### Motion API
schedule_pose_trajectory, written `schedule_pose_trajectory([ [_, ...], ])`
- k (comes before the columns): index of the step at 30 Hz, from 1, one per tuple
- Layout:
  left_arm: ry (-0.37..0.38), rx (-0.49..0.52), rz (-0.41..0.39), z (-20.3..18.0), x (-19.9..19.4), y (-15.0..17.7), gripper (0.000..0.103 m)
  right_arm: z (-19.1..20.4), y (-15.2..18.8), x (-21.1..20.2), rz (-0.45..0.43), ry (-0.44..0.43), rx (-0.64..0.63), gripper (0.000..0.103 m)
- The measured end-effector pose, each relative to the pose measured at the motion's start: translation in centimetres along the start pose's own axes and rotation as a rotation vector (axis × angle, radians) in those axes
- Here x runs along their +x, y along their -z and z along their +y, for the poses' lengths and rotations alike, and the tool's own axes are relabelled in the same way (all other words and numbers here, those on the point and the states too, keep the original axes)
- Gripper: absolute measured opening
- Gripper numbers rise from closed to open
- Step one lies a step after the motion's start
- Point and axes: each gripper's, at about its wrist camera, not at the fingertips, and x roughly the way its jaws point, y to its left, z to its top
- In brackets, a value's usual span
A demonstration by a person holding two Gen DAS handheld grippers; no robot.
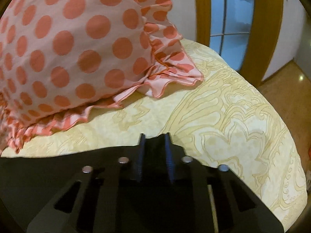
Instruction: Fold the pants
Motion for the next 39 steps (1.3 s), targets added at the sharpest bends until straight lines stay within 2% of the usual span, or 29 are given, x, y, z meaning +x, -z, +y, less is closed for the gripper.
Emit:
schedule_pose_trajectory([
  [4,0.009,0.006,-0.01,-0.2,-0.5,0.2,0.101,0.8,1.9,-3.8,-0.079,-0.023,-0.058,0.011],
  [7,0.013,0.011,-0.024,-0.2,-1.0,0.2,0.101,0.9,4.3,-8.9,-0.203,-0.093,-0.078,0.01],
  [10,0.021,0.004,-0.043,-0.1,-1.5,0.1,0.101,0.3,8.4,-14.5,-0.337,-0.166,-0.097,0.01],
  [12,0.029,-0.005,-0.056,0.1,-1.8,0.0,0.101,-0.5,11.4,-16.5,-0.358,-0.167,-0.089,0.01],
  [18,0.043,-0.027,-0.075,0.8,-2.4,-0.2,0.101,-1.5,19.5,-17.2,-0.256,-0.109,-0.046,0.01],
  [21,0.043,-0.035,-0.084,1.2,-2.6,-0.2,0.101,-1.0,21.6,-17.0,-0.207,-0.07,-0.047,0.013],
  [23,0.04,-0.041,-0.084,1.4,-2.8,0.0,0.101,-1.0,22.1,-17.7,-0.211,-0.057,-0.031,0.026],
  [24,0.038,-0.043,-0.083,1.5,-2.9,0.1,0.101,-1.1,22.1,-18.3,-0.212,-0.056,-0.005,0.039],
  [25,0.035,-0.046,-0.082,1.7,-3.0,0.3,0.101,-1.3,22.2,-19.0,-0.225,-0.063,0.02,0.043],
  [26,0.032,-0.048,-0.082,1.9,-3.0,0.4,0.101,-1.4,22.3,-19.7,-0.241,-0.079,0.042,0.048],
  [28,0.018,-0.056,-0.079,2.4,-3.1,0.6,0.101,-1.3,22.5,-21.2,-0.255,-0.18,0.113,0.048],
  [29,0.01,-0.06,-0.078,2.6,-3.1,0.7,0.101,-1.2,22.5,-21.4,-0.242,-0.259,0.155,0.048],
  [31,-0.001,-0.071,-0.077,3.1,-3.1,0.8,0.101,-0.5,22.8,-20.4,-0.145,-0.436,0.255,0.048],
  [32,-0.003,-0.076,-0.076,3.3,-3.1,0.8,0.101,-0.1,22.9,-19.7,-0.103,-0.462,0.277,0.048],
  [33,-0.004,-0.085,-0.075,3.6,-3.1,0.8,0.101,0.6,23.3,-18.4,-0.021,-0.489,0.315,0.048],
  [35,-0.007,-0.09,-0.076,4.0,-3.1,0.8,0.101,1.0,24.0,-16.4,0.062,-0.541,0.387,0.048],
  [37,-0.013,-0.091,-0.077,4.2,-3.2,0.9,0.101,0.9,24.2,-14.9,0.084,-0.571,0.455,0.048],
  [39,-0.02,-0.096,-0.071,4.5,-3.0,1.0,0.101,0.4,24.2,-13.8,0.063,-0.563,0.521,0.048],
])
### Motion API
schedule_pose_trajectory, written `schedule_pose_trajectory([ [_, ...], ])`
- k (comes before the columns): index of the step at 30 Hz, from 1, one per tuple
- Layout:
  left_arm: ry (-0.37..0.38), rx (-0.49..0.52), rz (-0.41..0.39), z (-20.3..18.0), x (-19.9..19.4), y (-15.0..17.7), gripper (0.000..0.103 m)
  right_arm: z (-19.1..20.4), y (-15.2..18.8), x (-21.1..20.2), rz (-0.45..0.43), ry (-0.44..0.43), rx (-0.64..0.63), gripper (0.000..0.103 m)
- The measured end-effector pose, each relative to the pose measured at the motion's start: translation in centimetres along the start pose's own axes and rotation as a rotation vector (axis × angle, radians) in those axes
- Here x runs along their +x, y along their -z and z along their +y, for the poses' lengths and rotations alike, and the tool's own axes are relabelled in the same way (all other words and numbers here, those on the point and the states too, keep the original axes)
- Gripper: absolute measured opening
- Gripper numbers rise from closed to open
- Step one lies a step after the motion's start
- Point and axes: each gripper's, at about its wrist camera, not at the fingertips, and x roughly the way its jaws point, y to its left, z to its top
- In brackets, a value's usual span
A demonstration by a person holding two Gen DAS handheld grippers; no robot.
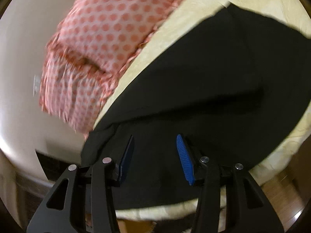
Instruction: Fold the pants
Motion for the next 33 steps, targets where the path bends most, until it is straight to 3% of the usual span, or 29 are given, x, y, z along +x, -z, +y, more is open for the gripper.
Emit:
schedule_pose_trajectory([
  [7,-0.066,-0.006,0.011,0.9,-0.1,0.2,0.101,-0.6,-1.6,0.9,-0.099,0.021,0.098,0.047],
  [10,-0.085,-0.011,0.021,1.0,0.0,0.1,0.101,-1.7,-2.1,1.0,-0.119,0.077,0.182,0.029],
  [12,-0.095,-0.011,0.024,1.0,-0.1,0.1,0.101,-2.8,-2.1,0.9,-0.121,0.06,0.265,0.015],
  [15,-0.093,-0.006,0.019,1.0,-0.2,0.0,0.101,-4.3,-1.8,0.6,-0.121,0.025,0.369,0.005],
  [20,-0.084,0.005,0.012,1.4,-0.8,-0.6,0.101,-3.8,-0.8,-0.9,-0.186,-0.016,0.253,0.003],
  [23,-0.077,0.012,0.009,2.1,-1.1,-1.6,0.101,-2.4,0.1,-4.8,-0.335,-0.054,0.099,0.003],
  [25,-0.057,0.007,0.013,2.7,-1.0,-2.5,0.101,-2.2,0.6,-6.8,-0.387,-0.058,0.051,0.003],
  [29,0.011,-0.026,0.039,4.3,0.5,-5.4,0.101,-3.9,1.3,-8.0,-0.387,-0.008,0.088,0.003],
  [33,0.028,-0.081,0.105,5.7,4.3,-8.8,0.101,-6.7,1.8,-7.1,-0.349,0.032,0.144,0.003],
])
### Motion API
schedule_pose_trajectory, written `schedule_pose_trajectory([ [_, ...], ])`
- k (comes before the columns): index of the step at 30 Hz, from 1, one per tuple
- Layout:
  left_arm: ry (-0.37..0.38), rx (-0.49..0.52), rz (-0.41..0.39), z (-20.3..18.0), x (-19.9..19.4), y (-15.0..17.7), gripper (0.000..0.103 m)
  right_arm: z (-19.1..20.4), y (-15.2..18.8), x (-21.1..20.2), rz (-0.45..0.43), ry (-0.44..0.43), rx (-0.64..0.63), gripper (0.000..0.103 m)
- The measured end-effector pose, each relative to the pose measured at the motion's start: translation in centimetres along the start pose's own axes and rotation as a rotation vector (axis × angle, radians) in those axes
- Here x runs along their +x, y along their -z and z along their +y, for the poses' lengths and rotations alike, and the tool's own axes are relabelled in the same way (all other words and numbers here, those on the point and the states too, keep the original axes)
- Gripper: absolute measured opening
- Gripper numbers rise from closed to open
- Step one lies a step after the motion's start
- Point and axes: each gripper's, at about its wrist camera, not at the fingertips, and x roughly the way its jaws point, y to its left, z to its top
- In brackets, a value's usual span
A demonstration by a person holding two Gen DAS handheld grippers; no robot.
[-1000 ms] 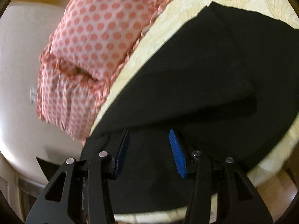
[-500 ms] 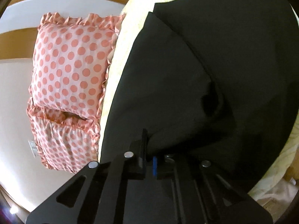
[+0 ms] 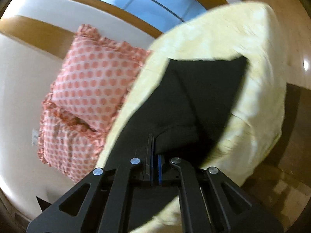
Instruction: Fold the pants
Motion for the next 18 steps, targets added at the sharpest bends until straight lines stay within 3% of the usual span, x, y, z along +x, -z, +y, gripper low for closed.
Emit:
schedule_pose_trajectory([
  [6,-0.098,-0.048,0.104,1.2,8.1,-6.9,0.1,0.1,0.0,0.7,0.018,0.029,-0.024,0.003],
  [10,-0.116,-0.078,0.192,1.4,13.7,-10.0,0.095,0.6,-0.1,1.1,0.017,0.049,-0.051,0.003],
  [13,-0.162,-0.111,0.267,2.2,17.5,-11.1,0.084,0.9,-0.3,1.2,0.02,0.061,-0.065,0.003],
  [16,-0.145,-0.236,0.339,4.3,20.2,-11.2,0.064,1.0,-0.4,1.2,0.025,0.068,-0.069,0.003],
  [18,-0.124,-0.34,0.358,5.9,21.0,-10.7,0.045,1.2,-0.4,1.2,0.028,0.077,-0.083,0.003],
])
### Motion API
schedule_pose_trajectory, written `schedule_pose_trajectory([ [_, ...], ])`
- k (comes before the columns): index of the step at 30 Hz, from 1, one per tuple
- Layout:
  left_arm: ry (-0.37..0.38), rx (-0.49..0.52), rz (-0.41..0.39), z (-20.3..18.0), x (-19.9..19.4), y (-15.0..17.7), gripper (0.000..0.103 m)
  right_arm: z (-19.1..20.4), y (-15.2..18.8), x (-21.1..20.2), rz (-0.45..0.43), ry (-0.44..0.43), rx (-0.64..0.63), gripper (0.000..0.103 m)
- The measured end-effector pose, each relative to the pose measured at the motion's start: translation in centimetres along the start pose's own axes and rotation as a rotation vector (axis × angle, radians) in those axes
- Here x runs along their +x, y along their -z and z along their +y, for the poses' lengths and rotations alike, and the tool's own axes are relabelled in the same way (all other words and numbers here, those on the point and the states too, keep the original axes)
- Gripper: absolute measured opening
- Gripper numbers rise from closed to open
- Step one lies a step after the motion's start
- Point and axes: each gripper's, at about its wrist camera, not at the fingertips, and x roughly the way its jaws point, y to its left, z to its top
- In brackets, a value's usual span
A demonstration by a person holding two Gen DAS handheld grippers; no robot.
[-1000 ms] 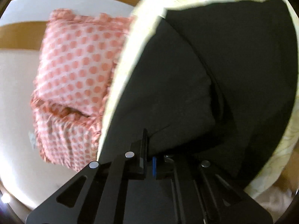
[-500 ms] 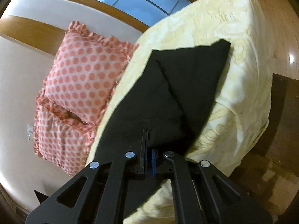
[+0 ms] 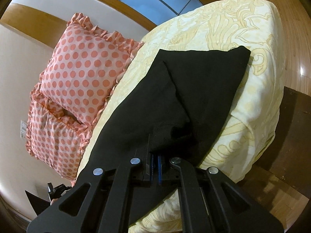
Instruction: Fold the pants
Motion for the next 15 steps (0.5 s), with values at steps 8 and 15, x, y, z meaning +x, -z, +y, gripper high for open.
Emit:
schedule_pose_trajectory([
  [8,0.008,-0.015,-0.128,3.4,-5.1,2.9,0.007,0.4,-0.8,0.3,0.022,0.002,0.02,0.007],
  [15,0.044,0.017,-0.264,7.1,-13.7,10.3,0.007,0.0,-1.6,0.7,0.051,-0.027,0.079,0.006],
])
